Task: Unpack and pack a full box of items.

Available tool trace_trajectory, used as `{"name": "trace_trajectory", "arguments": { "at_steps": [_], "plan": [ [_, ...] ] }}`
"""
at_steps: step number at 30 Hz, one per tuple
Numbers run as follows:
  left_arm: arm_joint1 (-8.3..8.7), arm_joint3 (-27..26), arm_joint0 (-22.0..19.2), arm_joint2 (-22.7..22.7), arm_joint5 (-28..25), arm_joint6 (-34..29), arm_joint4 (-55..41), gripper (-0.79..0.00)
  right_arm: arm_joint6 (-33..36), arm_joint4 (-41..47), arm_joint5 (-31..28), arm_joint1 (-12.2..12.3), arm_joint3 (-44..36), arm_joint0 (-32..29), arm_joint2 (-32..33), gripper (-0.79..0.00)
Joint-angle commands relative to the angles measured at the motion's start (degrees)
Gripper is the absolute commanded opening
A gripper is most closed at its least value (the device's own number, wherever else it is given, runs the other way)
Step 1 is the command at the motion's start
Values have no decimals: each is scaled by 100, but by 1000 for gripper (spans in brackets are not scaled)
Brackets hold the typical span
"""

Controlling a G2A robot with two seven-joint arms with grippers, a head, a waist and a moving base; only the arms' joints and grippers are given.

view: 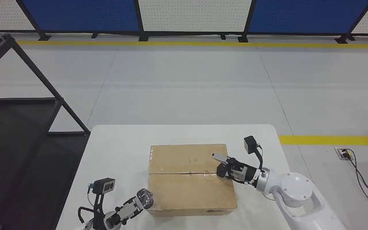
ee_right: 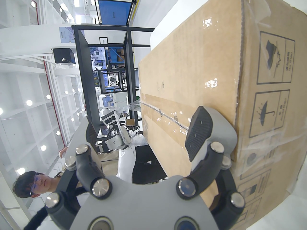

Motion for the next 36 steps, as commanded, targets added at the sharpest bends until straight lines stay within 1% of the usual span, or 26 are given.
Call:
{"name": "trace_trajectory", "arguments": {
  "at_steps": [1, 12, 24, 28, 31, 32, 33, 36],
  "plan": [
    [4, -17, -42, 19, 44, 28, 21, 0, 0, 0, 0, 0, 0, 0, 0, 0],
    [1, -83, -147, 121, 109, 273, -93, 0, 0, 0, 0, 0, 0, 0, 0, 0],
    [6, -188, -67, 181, 70, 379, -177, 0, 0, 0, 0, 0, 0, 0, 0, 0],
    [11, -198, -72, 148, 136, 455, -163, -3, 0, 0, 0, 0, 0, 0, 0, 0],
    [15, -185, -76, 140, 177, 495, -133, -157, 0, 0, 0, 0, 0, 0, 0, 0],
    [15, -183, -77, 139, 182, 510, -138, -283, 0, 0, 0, 0, 0, 0, 0, 0],
    [15, -179, -76, 135, 181, 534, -144, -354, 0, 0, 0, 0, 0, 0, 0, 0],
    [13, -199, -75, 141, 181, 600, -194, -379, 0, 0, 0, 0, 0, 0, 0, 0]
  ]
}}
